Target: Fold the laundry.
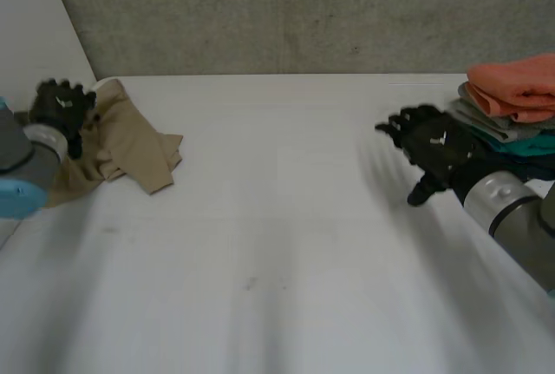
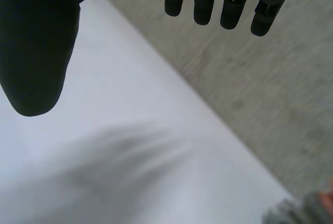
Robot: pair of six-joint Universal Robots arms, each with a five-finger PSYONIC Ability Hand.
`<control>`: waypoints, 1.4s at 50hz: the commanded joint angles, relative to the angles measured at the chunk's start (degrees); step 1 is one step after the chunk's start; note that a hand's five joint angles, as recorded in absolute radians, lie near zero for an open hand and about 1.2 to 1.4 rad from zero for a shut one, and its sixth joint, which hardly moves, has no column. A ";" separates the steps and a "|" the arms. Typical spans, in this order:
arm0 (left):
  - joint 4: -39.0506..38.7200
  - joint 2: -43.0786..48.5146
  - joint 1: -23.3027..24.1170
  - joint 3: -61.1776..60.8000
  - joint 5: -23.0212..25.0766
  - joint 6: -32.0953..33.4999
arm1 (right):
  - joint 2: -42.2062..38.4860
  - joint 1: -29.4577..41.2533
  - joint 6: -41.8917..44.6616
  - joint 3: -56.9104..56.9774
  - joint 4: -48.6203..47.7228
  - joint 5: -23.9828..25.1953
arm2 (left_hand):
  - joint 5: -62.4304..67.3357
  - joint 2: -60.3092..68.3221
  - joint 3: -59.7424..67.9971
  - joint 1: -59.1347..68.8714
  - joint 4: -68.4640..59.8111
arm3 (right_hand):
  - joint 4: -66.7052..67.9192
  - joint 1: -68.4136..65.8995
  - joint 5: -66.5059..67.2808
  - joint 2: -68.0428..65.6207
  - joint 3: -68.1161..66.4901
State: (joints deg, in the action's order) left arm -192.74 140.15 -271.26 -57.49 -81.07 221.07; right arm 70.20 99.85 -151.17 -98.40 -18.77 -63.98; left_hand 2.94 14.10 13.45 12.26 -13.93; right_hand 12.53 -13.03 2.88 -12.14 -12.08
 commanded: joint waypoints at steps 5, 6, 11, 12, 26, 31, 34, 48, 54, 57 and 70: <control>-2.02 14.45 -1.82 12.57 8.65 -0.02 | -1.12 -0.27 3.34 -3.20 0.58 -2.29 | 49.97 48.81 49.46 50.65 -48.97 | -2.53 3.03 -2.88 2.14 2.08; -2.55 14.54 -1.73 12.66 8.57 -0.55 | -1.20 -0.44 3.34 -3.55 0.49 -2.46 | 64.24 63.09 63.74 64.92 -63.25 | -2.53 3.03 -2.88 2.14 2.08; -6.32 8.77 0.64 7.24 7.07 -5.02 | -1.20 -0.71 2.81 -4.08 0.23 -2.55 | 67.06 65.90 66.55 67.74 -66.07 | -2.53 3.03 -2.88 2.14 2.08; -7.29 6.21 1.17 5.65 6.81 -5.91 | -1.20 -0.71 2.81 -4.08 0.14 -2.64 | 67.06 65.90 66.55 67.74 -66.07 | -2.53 3.03 -2.88 2.14 2.08; -15.21 -27.29 21.55 -21.17 6.98 -23.93 | 0.03 -1.06 2.46 -3.91 -0.56 -7.03 | 67.06 65.90 66.55 67.74 -66.07 | -2.53 3.03 -2.88 2.14 2.08; -15.03 -24.50 30.87 -23.55 6.19 -24.99 | 0.82 -1.06 2.37 -4.00 -0.56 -7.92 | 67.06 65.90 66.55 67.74 -66.07 | -2.53 3.03 -2.88 2.14 2.08; -14.16 -18.37 36.48 -22.68 4.97 -24.64 | 0.82 -0.97 2.37 -4.00 -0.56 -8.00 | 67.06 65.90 66.55 67.74 -66.07 | -2.53 3.03 -2.88 2.14 2.08; -2.29 -21.22 44.15 -21.79 -8.65 -22.96 | 0.91 -0.71 2.11 -4.08 -0.56 -8.71 | -0.04 -1.19 -0.54 0.64 1.03 | -2.53 3.03 -2.88 2.14 2.08; -1.85 -31.42 40.20 -28.11 -14.28 -22.70 | 3.01 -0.44 -2.63 -4.00 0.49 -8.88 | -0.20 -1.36 -0.71 0.48 1.20 | -2.53 3.03 -2.88 2.14 2.08; -1.59 -34.41 37.92 -32.40 -14.90 -22.88 | 5.12 -0.36 -5.80 -4.00 3.30 -8.88 | 0.30 -0.86 -0.21 0.98 0.70 | -2.53 3.03 -2.88 2.14 2.08; 0.00 -35.30 35.72 -45.69 -14.29 -22.97 | 9.70 1.22 -6.68 -3.12 15.70 -9.85 | 0.80 -0.35 0.30 1.48 0.19 | -2.53 3.03 -2.88 2.14 2.08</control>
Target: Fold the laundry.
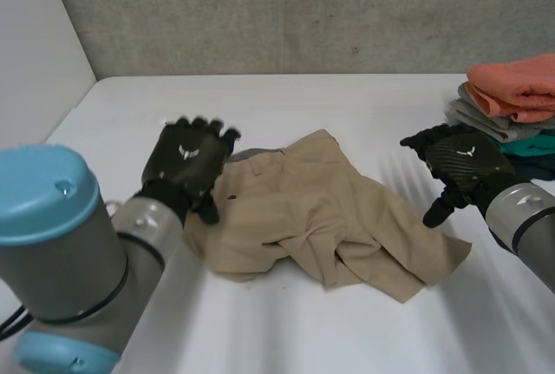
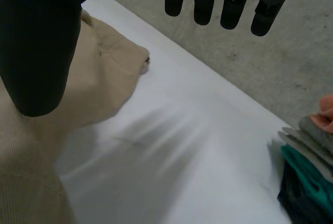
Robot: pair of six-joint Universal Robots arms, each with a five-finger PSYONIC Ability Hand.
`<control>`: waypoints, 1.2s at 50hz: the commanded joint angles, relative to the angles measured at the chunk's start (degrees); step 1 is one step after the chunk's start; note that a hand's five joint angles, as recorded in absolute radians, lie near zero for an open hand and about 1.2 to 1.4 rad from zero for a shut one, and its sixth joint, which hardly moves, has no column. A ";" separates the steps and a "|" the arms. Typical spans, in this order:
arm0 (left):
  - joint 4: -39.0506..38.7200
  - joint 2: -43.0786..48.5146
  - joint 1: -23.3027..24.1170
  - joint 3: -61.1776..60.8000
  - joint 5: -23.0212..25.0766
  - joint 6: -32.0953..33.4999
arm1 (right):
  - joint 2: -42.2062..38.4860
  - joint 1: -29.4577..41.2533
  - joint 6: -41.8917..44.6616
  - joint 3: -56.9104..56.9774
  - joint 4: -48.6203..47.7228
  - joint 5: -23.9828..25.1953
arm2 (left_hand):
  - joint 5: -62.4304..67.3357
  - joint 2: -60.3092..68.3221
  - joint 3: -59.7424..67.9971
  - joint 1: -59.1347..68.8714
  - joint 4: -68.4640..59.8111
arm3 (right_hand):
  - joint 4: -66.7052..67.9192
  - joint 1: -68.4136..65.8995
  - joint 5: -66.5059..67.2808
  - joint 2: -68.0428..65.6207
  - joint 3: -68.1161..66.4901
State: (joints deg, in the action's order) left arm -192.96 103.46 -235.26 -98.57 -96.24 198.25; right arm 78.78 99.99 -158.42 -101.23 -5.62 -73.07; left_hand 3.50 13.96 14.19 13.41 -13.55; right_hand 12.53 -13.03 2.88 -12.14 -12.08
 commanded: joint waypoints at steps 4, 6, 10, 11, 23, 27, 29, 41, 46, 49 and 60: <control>-0.83 6.38 -0.29 -4.44 1.14 -0.15 | -0.29 1.70 0.74 -0.54 1.84 -0.84 | 1.25 0.79 0.56 1.34 -1.19 | -2.53 3.03 -2.88 2.14 2.08; -1.45 8.15 -0.37 -3.91 1.23 -0.15 | -1.52 2.14 1.01 -0.54 1.40 -0.84 | 2.76 2.30 2.07 2.85 -2.71 | -2.53 3.03 -2.88 2.14 2.08; -4.61 11.58 -0.29 -2.50 1.50 0.03 | -3.37 2.66 1.18 -0.54 -0.62 -1.02 | 16.52 16.06 15.83 16.61 -16.47 | -2.53 3.03 -2.88 2.14 2.08; -5.31 12.20 -0.29 -2.15 1.50 0.03 | -3.55 2.66 1.18 -0.54 -1.58 -1.28 | 22.39 21.93 21.70 22.48 -22.34 | -2.53 3.03 -2.88 2.14 2.08; -13.23 9.92 -5.56 3.21 -2.90 2.66 | -3.37 2.49 1.27 -0.20 -2.83 -3.30 | 66.50 66.04 65.81 66.59 -66.45 | -2.53 3.03 -2.88 2.14 2.08; -14.37 9.39 -8.63 6.37 -2.37 6.96 | -3.46 2.66 1.18 0.42 -0.72 -2.60 | 66.50 66.04 65.81 66.59 -66.45 | -2.53 3.03 -2.88 2.14 2.08; -14.20 9.65 -10.04 7.78 -1.32 8.90 | -3.72 2.84 1.62 0.60 1.74 -1.73 | 66.50 66.04 65.81 66.59 -66.45 | -2.53 3.03 -2.88 2.14 2.08; -14.46 10.44 -9.52 10.68 5.45 9.78 | -11.20 10.40 1.01 5.43 13.00 2.41 | 66.50 66.04 65.81 66.59 -66.45 | 53.15 -52.66 52.81 -53.55 -53.61; -14.46 11.15 -8.29 12.96 5.63 10.14 | -10.76 13.46 -2.50 4.82 13.26 3.28 | 66.50 66.04 65.81 66.59 -66.45 | 67.47 -66.97 67.12 -67.86 -67.92; -14.46 11.67 -7.76 15.95 5.80 9.96 | -10.23 16.45 -4.08 4.55 13.53 4.16 | 66.50 66.04 65.81 66.59 -66.45 | 67.47 -66.97 67.12 -67.86 -67.92; -14.46 21.07 -5.39 33.17 6.24 9.43 | -12.59 36.49 -25.25 12.10 3.61 7.42 | 66.50 66.04 65.81 66.59 -66.45 | 67.47 -66.97 67.12 -67.86 -67.92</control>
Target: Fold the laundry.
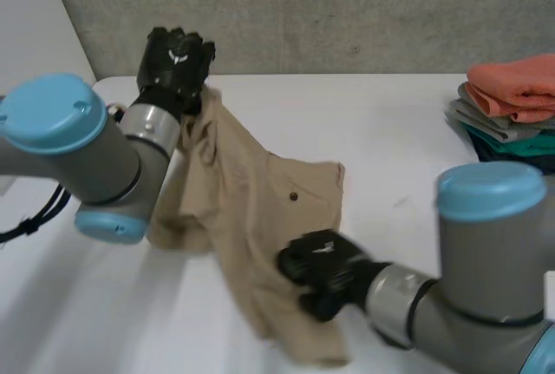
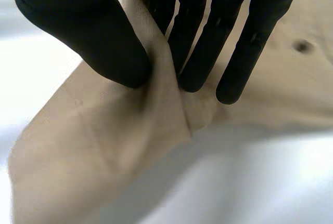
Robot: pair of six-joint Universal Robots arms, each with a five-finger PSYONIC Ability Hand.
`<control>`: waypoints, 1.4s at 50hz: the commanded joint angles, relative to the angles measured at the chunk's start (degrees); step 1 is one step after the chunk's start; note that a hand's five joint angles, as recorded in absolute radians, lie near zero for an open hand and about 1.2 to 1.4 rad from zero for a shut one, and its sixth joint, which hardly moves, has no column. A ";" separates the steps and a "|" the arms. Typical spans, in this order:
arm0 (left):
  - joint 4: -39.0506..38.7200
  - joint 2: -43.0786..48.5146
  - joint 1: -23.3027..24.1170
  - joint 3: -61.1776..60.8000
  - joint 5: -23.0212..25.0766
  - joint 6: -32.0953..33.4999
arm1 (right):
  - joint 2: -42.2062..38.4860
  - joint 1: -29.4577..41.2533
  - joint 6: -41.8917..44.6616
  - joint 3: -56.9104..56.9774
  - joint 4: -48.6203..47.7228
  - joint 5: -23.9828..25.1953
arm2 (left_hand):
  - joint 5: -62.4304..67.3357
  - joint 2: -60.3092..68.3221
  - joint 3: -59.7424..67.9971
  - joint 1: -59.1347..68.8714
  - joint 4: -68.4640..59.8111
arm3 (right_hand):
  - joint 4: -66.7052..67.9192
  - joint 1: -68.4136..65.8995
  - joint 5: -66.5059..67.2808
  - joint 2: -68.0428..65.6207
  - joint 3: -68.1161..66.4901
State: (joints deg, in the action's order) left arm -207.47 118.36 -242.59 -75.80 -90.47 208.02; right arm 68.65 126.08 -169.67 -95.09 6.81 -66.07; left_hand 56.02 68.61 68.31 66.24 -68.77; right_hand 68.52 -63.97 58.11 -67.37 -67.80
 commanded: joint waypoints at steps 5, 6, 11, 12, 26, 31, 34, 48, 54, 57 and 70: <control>0.14 10.75 2.56 14.53 2.31 -0.34 | -9.31 12.69 -25.61 12.27 -16.73 -1.25 | 13.98 11.39 11.69 13.76 -11.23 | -32.12 27.57 -31.71 30.96 31.40; 0.14 11.45 2.56 14.62 2.57 -0.34 | -9.93 13.13 -25.62 13.08 -16.65 -1.52 | 13.98 11.39 11.69 13.76 -11.23 | -41.35 36.81 -40.94 40.20 40.63; 0.49 11.72 2.56 13.40 2.75 -0.25 | -11.61 14.02 -20.10 14.75 -11.57 -1.52 | 2.81 0.22 0.52 2.59 -0.06 | -58.26 53.71 -57.85 57.10 57.53; 0.49 11.46 2.38 12.87 2.67 -0.16 | -11.43 13.75 -18.61 14.76 -10.25 -1.61 | -5.26 -7.85 -7.55 -5.48 8.01 | -58.52 53.97 -58.11 57.37 57.80; 5.67 -6.73 -0.69 -2.32 -1.99 1.42 | -0.45 -2.77 14.27 10.45 8.04 -8.28 | -43.87 -46.45 -46.15 -44.08 46.61 | -57.09 52.55 -56.68 55.94 56.37; 10.07 -15.43 -0.96 -12.87 -2.52 1.33 | 0.52 -3.12 15.42 8.43 6.47 -8.20 | -44.03 -46.62 -46.32 -44.25 46.78 | -52.89 48.34 -52.48 51.74 52.17; 11.47 -20.00 -2.10 -18.58 -3.31 1.33 | 0.35 -2.51 15.16 7.37 2.87 -8.20 | -43.87 -46.45 -46.15 -44.08 46.61 | -51.71 47.17 -51.30 50.56 50.99; 25.62 -37.94 -7.28 -40.30 -7.27 0.54 | -8.96 -1.45 16.12 7.90 -13.05 -8.90 | -32.93 -35.52 -35.22 -33.15 35.68 | -38.76 34.22 -38.35 37.61 38.04; 30.64 -41.18 -8.17 -45.39 -6.83 -0.77 | -14.68 0.13 17.70 12.11 -13.67 -8.99 | -32.93 -35.52 -35.22 -33.15 35.68 | -36.74 32.19 -36.33 35.59 36.02; 30.55 -42.16 -8.60 -46.72 -6.74 -0.86 | -16.26 0.39 18.76 13.61 -13.84 -8.99 | -32.93 -35.52 -35.22 -33.15 35.68 | -36.57 32.02 -36.16 35.42 35.85; 22.65 -36.10 -20.55 -50.41 4.77 -0.16 | -19.26 0.39 20.25 15.90 -19.29 -13.47 | -37.64 -40.23 -39.93 -37.86 40.39 | 11.48 -16.03 11.89 -12.63 -12.20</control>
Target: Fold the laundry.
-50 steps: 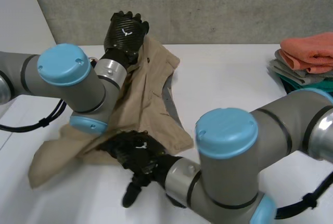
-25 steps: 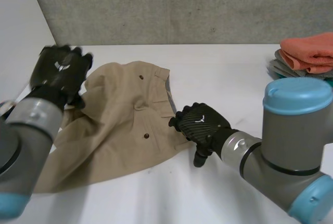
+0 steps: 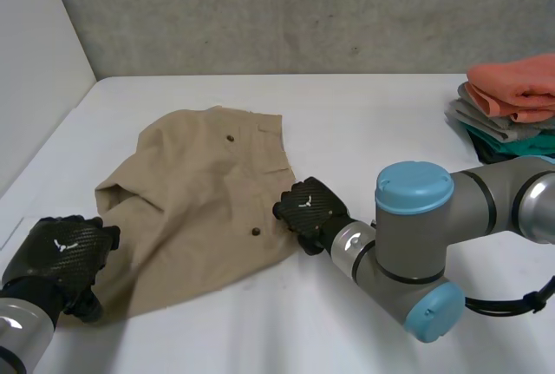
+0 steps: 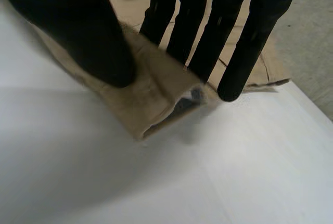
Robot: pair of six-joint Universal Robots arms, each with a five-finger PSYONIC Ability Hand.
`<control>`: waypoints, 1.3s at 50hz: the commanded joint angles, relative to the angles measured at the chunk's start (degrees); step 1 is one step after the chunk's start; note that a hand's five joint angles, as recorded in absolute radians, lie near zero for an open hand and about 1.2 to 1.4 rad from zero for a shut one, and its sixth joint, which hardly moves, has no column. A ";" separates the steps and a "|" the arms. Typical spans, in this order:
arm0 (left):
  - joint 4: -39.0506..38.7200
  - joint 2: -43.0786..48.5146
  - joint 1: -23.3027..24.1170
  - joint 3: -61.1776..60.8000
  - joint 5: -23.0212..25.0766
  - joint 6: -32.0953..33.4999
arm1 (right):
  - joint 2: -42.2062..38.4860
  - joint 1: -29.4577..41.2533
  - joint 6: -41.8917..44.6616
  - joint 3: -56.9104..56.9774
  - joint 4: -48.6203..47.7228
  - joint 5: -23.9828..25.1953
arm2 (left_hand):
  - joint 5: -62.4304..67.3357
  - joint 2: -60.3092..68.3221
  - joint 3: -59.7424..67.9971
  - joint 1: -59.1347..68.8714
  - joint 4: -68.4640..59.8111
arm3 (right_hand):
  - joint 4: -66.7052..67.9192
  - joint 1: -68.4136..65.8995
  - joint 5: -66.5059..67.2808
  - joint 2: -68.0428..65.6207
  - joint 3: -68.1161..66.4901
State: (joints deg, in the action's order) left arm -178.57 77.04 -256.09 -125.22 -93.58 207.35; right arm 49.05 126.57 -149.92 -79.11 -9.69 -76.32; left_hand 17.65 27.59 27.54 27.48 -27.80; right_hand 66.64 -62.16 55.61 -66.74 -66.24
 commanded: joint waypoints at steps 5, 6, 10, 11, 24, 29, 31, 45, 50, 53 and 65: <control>-10.47 10.40 -8.90 -0.73 10.34 0.69 | 3.76 -0.80 -0.02 -1.22 -2.62 -5.59 | 1.23 1.30 1.34 1.40 -1.08 | 13.36 -17.84 14.39 -13.26 -13.76; -10.83 11.37 -8.99 -0.64 10.34 0.77 | 4.29 -0.80 -0.02 -1.49 -2.53 -5.68 | 1.40 1.47 1.51 1.57 -1.25 | 13.36 -17.84 14.39 -13.26 -13.76; -11.88 16.56 -9.17 -0.03 10.61 1.65 | 8.25 -0.80 -0.20 -3.68 -2.70 -5.95 | 6.60 6.66 6.71 6.76 -6.45 | 13.36 -17.84 14.39 -13.26 -13.76; -12.06 17.87 -8.90 0.06 10.78 1.57 | 8.43 -0.80 -0.29 -3.86 -2.70 -6.03 | 10.28 10.35 10.39 10.45 -10.13 | 13.36 -17.84 14.39 -13.26 -13.76; -15.75 17.89 -6.26 1.99 10.70 0.69 | 8.96 -0.88 -0.38 -6.23 -2.35 -6.38 | 52.35 52.41 52.46 52.52 -52.20 | 13.36 -17.84 14.39 -13.26 -13.76; -18.82 17.00 -5.48 3.66 10.87 0.60 | 12.29 -1.67 -0.02 -7.99 -2.09 -6.47 | 52.35 52.41 52.46 52.52 -52.20 | 13.36 -17.84 14.39 -13.26 -13.76; -19.88 17.00 -4.95 4.54 10.87 0.42 | 14.48 -2.81 0.32 -9.13 -1.91 -6.56 | 52.35 52.41 52.46 52.52 -52.20 | 13.36 -17.84 14.39 -13.26 -13.76; -27.09 26.31 -1.08 14.83 10.78 -1.51 | 23.11 -5.28 -1.16 -14.41 1.34 -5.42 | 52.35 52.41 52.46 52.52 -52.20 | 13.36 -17.84 14.39 -13.26 -13.76; -29.11 32.64 1.73 17.72 10.17 -0.90 | 12.75 -5.19 -5.91 -7.30 -1.47 -6.56 | 20.94 21.01 21.05 21.11 -20.79 | 13.36 -17.84 14.39 -13.26 -13.76; -29.64 32.74 2.17 18.69 8.86 -0.90 | 9.49 -5.10 -7.06 -3.61 -1.12 -7.35 | 13.70 13.77 13.82 13.87 -13.56 | 13.36 -17.84 14.39 -13.26 -13.76; -22.18 13.24 2.79 9.39 4.02 -1.16 | 4.21 -4.40 -7.41 2.90 -1.03 -11.13 | 9.81 9.88 9.92 9.98 -9.66 | 13.36 -17.84 14.39 -13.26 -13.76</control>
State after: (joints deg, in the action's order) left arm -206.19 102.51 -253.91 -109.00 -88.66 206.55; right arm 54.46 121.90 -157.43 -77.76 -10.81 -86.73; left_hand 22.56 33.40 33.69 33.41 -33.23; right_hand 68.78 -62.78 57.76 -66.99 -67.70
